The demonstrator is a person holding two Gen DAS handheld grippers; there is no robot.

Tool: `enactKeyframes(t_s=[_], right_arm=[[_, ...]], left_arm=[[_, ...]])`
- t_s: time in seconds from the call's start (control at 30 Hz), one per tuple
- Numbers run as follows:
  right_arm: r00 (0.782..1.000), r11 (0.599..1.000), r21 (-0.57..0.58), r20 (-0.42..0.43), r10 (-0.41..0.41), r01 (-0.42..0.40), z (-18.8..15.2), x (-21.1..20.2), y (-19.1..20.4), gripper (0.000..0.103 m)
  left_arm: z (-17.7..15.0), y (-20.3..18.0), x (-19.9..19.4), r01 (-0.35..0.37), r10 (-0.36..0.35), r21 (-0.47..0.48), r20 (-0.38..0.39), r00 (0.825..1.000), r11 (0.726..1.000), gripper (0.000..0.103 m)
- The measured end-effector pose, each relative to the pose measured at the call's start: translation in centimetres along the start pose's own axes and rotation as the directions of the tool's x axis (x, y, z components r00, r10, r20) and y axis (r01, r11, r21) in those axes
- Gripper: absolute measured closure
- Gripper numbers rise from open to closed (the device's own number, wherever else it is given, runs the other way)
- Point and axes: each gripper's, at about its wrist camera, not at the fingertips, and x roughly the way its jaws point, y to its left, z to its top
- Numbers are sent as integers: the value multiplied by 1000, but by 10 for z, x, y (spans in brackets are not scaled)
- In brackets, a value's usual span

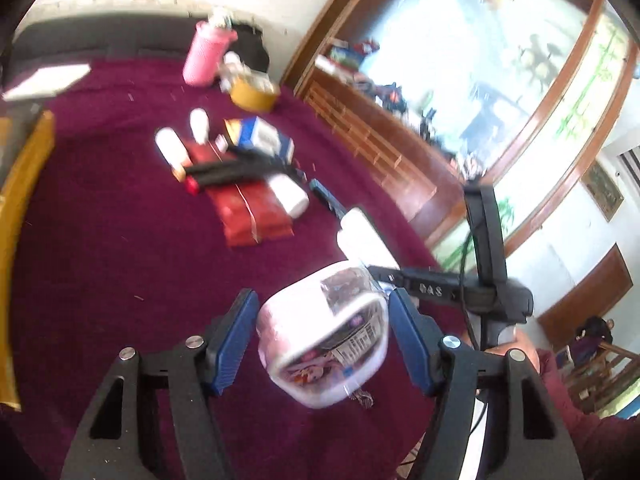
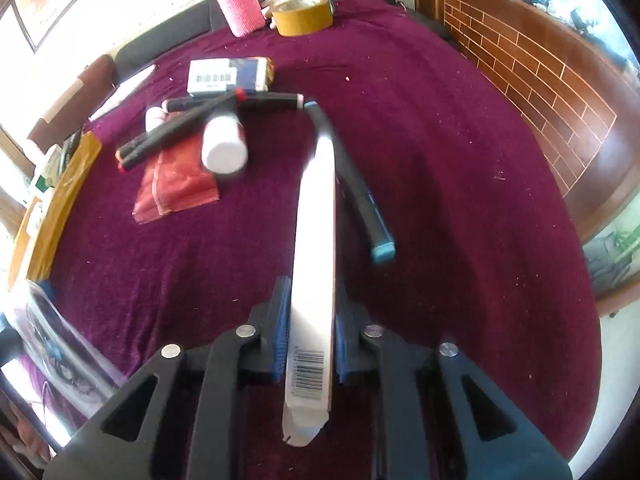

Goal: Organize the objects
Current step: 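Carry the cartoon pouch and white ointment box toward the tray with both tools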

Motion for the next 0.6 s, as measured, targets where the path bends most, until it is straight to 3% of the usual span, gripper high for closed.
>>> enactKeyframes(t_s=[0.13, 0.3, 0.33, 0.37, 0.4, 0.6], right_arm=[[995, 996, 19, 57, 82, -83, -4, -22, 6, 89], [984, 989, -39, 94, 148, -145, 4, -43, 40, 89], [982, 986, -58, 98, 162, -157, 7, -46, 49, 89], [979, 983, -77, 102, 174, -167, 9, -49, 60, 89], [975, 978, -101, 104, 195, -185, 13, -52, 73, 89], [933, 922, -197, 77, 352, -332, 42, -52, 149, 89]], left_arm=[[5, 8, -30, 1, -1, 9, 95, 995, 1000, 43], [19, 27, -61, -10, 16, -31, 188, 982, 999, 44], [22, 32, -67, -13, 21, -44, 204, 979, 999, 48], [24, 39, -76, -15, 28, -58, 224, 974, 998, 70], [27, 46, -84, -19, 34, -69, 228, 973, 997, 78], [30, 92, -140, -123, 162, -144, 304, 939, 982, 81]])
